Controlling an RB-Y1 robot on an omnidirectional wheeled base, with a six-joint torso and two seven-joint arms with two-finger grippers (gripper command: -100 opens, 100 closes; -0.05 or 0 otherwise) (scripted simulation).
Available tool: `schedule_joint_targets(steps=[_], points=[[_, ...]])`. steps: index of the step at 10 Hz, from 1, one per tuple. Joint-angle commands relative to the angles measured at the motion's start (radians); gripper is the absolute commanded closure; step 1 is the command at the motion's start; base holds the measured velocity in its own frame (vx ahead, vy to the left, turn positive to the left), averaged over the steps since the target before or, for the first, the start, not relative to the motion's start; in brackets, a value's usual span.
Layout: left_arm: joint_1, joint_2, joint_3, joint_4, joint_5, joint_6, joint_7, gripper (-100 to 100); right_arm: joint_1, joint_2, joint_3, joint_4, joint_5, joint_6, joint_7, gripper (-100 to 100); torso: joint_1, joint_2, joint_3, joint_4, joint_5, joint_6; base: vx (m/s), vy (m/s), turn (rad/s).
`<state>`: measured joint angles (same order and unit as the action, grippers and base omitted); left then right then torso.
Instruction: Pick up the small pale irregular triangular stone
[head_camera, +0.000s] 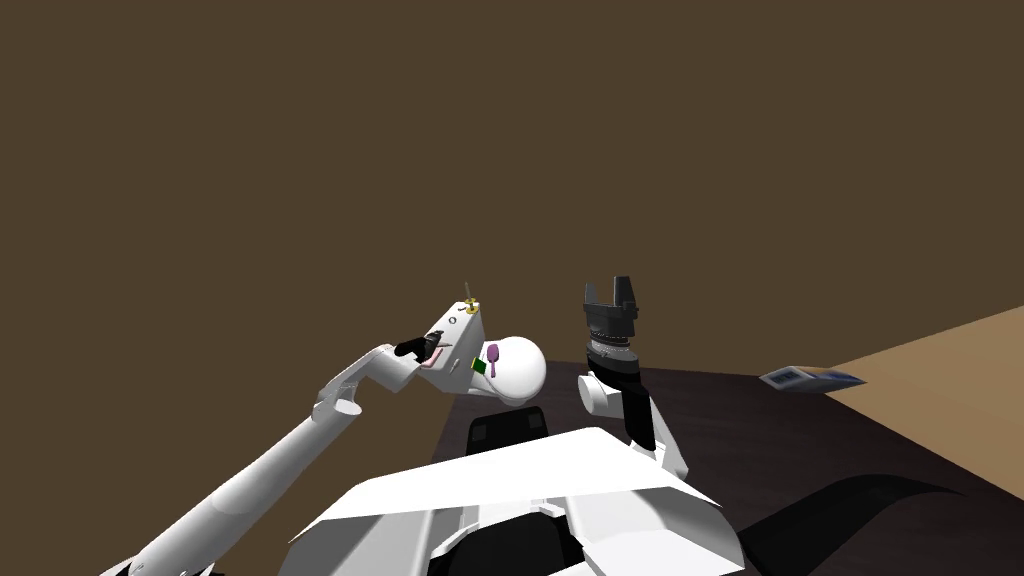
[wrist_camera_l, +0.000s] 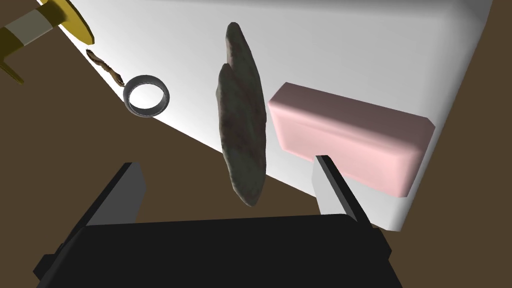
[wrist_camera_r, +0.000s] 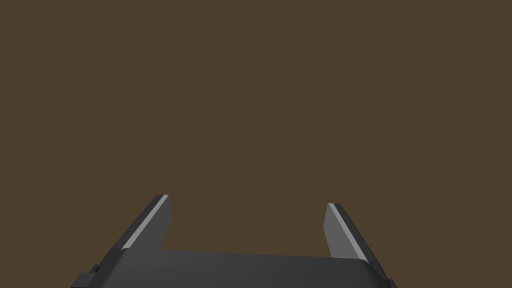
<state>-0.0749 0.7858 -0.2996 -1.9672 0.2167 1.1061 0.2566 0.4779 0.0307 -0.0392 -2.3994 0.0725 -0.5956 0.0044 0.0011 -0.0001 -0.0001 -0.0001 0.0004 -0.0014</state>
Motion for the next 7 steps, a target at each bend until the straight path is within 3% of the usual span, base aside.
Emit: schedule_joint_targets(steps=[1, 2, 3, 6, 7], points=[[0.003, 0.032, -0.028, -0.011, -0.012, 0.000, 0.050, -100, 0.000, 0.000, 0.000, 0.000, 0.000, 0.000, 0.000, 0, 0.000, 0.000, 0.000, 0.000, 0.000, 0.000, 0.002, 0.018, -0.104], [0.003, 0.032, -0.028, -0.011, -0.012, 0.000, 0.062, -100, 0.000, 0.000, 0.000, 0.000, 0.000, 0.000, 0.000, 0, 0.000, 0.000, 0.000, 0.000, 0.000, 0.000, 0.004, 0.019, -0.053], [0.005, 0.060, -0.052, -0.019, -0.023, -0.001, 0.099, -100, 0.000, 0.000, 0.000, 0.000, 0.000, 0.000, 0.000, 0, 0.000, 0.000, 0.000, 0.000, 0.000, 0.000, 0.010, 0.021, -0.106], [0.007, 0.087, -0.077, -0.027, -0.034, -0.002, 0.162, -100, 0.000, 0.000, 0.000, 0.000, 0.000, 0.000, 0.000, 0, 0.000, 0.000, 0.000, 0.000, 0.000, 0.000, 0.006, 0.023, -0.060], [0.009, 0.115, -0.101, -0.036, -0.044, -0.004, 0.198, -100, 0.000, 0.000, 0.000, 0.000, 0.000, 0.000, 0.000, 0, 0.000, 0.000, 0.000, 0.000, 0.000, 0.000, 0.004, 0.019, -0.111]])
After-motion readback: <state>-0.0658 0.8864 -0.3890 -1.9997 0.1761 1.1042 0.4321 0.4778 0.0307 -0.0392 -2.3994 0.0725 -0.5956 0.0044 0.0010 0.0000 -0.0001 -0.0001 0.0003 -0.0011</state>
